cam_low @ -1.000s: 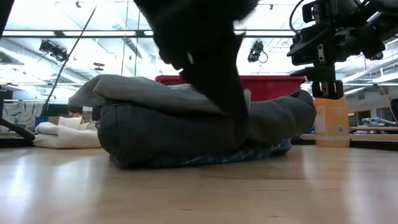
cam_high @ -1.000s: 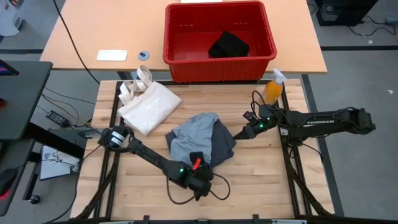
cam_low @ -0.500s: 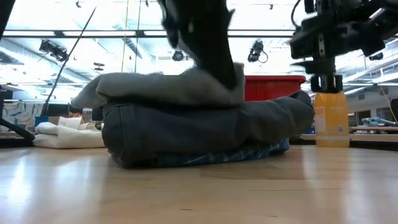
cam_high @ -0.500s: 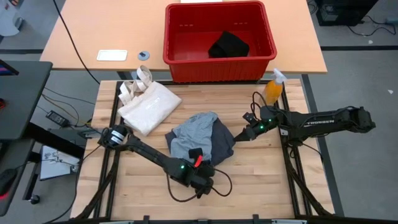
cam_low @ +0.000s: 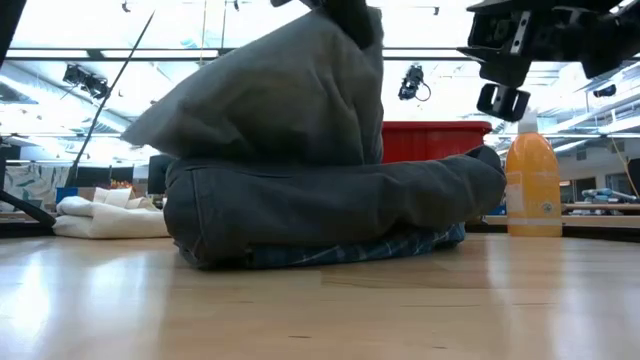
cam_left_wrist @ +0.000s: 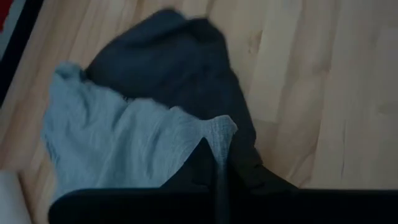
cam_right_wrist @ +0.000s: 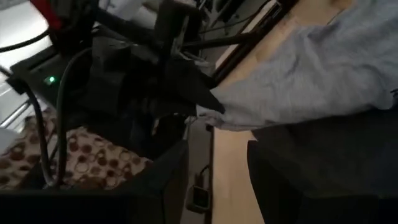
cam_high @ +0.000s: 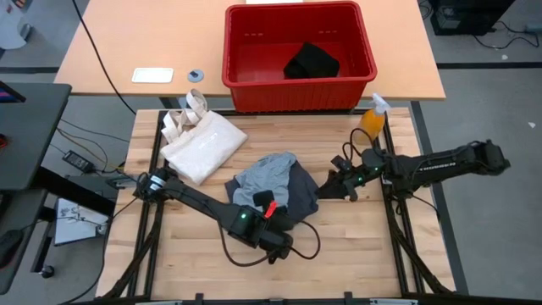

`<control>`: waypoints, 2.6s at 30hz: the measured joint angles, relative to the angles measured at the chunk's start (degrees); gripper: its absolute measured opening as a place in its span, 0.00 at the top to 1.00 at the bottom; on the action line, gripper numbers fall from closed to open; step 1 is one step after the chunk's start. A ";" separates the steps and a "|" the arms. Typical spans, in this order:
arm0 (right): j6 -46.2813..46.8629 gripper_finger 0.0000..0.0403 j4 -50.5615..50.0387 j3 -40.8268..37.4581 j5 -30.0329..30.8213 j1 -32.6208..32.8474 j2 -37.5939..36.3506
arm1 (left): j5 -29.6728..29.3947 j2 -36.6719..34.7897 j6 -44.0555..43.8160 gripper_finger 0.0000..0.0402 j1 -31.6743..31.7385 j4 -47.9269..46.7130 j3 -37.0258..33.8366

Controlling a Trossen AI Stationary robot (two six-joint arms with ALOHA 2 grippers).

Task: Fold Laundry from Bin
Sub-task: Put the light gray t-shirt into the red organizer bin

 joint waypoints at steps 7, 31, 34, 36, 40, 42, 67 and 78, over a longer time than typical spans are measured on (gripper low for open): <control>17.66 0.57 -0.54 0.00 13.98 1.98 5.48 | 0.02 0.13 -5.32 0.96 0.02 -6.68 2.91; 55.56 0.04 35.55 0.02 18.04 4.36 33.97 | -1.46 0.10 -1.53 0.96 4.40 -13.37 16.14; 58.40 0.04 38.67 0.46 21.36 5.10 36.90 | -1.44 0.10 -1.51 0.96 4.35 -12.65 16.19; 59.34 0.04 38.76 2.04 21.67 5.28 38.82 | -1.39 0.10 -1.51 0.96 4.26 -11.89 16.19; 60.55 0.03 38.86 7.38 21.42 5.53 43.52 | -1.34 0.10 -0.49 0.96 4.28 -9.66 16.19; 60.63 0.03 39.01 10.75 21.40 5.37 46.40 | -1.24 0.10 0.04 0.96 4.28 -9.09 16.19; 57.29 0.06 37.35 11.89 20.70 1.97 50.62 | 6.96 3.74 1.14 0.96 2.19 -2.58 15.91; 47.22 0.22 29.54 12.83 21.55 0.02 50.59 | 7.08 7.05 5.38 0.93 4.11 5.85 15.84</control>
